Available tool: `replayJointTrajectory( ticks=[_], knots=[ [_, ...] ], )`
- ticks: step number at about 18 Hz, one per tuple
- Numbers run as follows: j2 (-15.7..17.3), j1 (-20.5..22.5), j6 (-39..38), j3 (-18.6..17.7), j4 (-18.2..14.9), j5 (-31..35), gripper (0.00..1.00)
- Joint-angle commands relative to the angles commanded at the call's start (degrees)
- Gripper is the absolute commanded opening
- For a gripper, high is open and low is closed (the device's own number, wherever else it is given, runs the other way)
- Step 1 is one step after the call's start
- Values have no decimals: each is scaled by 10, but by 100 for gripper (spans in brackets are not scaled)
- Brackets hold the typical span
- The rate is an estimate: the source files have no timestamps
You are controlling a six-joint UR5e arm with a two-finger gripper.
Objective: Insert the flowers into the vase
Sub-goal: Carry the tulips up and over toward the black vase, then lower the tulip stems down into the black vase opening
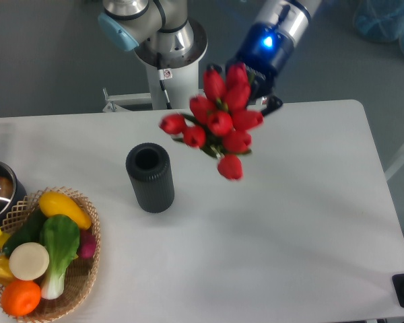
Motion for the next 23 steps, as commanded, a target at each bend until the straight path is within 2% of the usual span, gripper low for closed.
replayJointTrajectory(
  ticks=[5,13,23],
  knots=[
    [3,-8,0,-9,1,-67,0],
    [6,-40,29,-62,2,-124,0],
    [5,-41,84,-102,3,-124,0]
  ],
)
